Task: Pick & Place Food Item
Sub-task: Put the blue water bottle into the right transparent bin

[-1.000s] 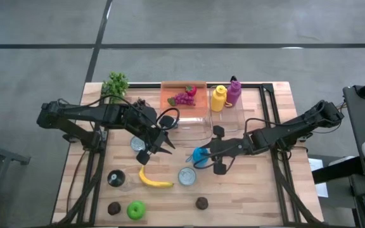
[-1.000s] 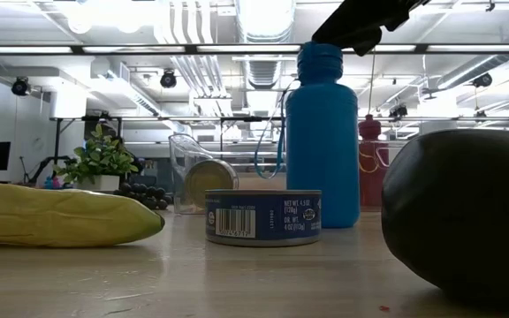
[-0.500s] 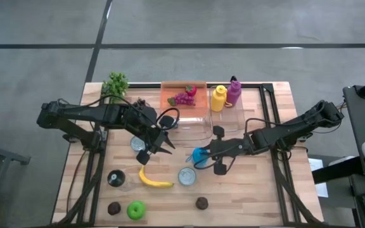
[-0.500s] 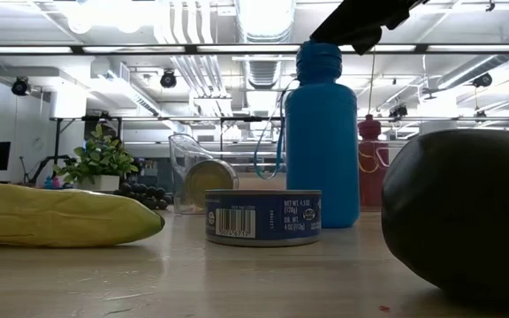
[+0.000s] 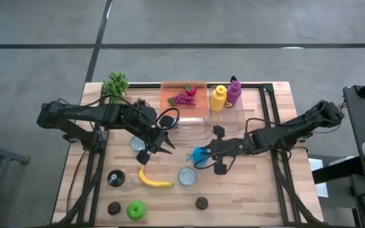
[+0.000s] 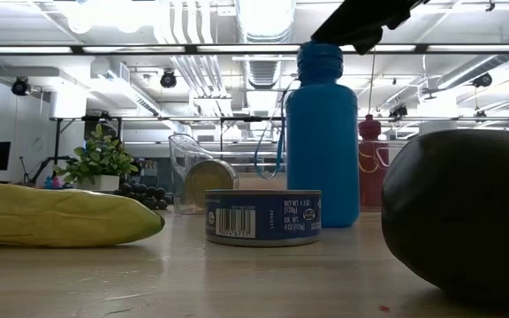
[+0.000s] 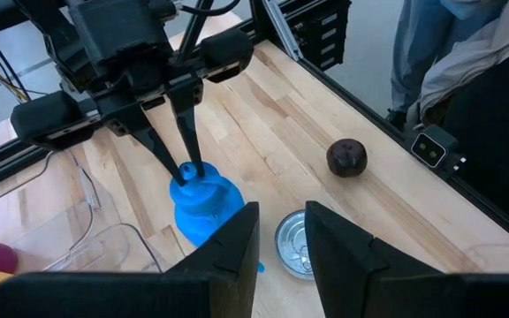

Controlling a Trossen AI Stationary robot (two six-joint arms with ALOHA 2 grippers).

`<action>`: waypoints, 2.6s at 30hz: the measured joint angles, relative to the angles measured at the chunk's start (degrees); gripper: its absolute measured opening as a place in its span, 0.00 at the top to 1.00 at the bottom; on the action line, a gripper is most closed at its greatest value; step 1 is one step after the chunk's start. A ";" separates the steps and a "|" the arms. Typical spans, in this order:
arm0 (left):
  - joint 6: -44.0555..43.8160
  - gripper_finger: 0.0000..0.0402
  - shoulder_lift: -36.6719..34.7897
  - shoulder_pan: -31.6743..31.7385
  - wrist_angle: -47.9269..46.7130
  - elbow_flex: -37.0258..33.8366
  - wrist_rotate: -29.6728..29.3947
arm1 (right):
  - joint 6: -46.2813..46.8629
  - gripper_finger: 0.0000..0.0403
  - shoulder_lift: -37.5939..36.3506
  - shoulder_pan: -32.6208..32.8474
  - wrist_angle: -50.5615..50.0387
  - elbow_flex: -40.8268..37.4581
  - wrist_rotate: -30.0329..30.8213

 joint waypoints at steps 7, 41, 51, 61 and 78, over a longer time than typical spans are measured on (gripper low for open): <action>0.02 0.76 0.00 0.00 -0.01 0.00 0.00 | -0.05 0.88 -1.53 -0.04 -0.17 0.85 0.08; -0.92 0.76 0.00 0.00 -0.02 0.00 0.01 | 14.10 0.88 -20.25 -1.22 -36.98 16.57 27.92; -0.92 0.76 0.00 0.00 0.00 0.00 0.01 | 21.68 0.88 -24.50 -11.15 -42.78 12.69 31.72; -0.96 0.76 0.00 0.00 0.00 0.00 0.01 | 24.61 0.88 -25.83 -23.39 -41.41 4.87 27.20; -1.38 0.76 0.00 -0.02 0.00 0.00 0.03 | 23.81 0.88 -25.32 -30.95 -35.94 -2.07 23.50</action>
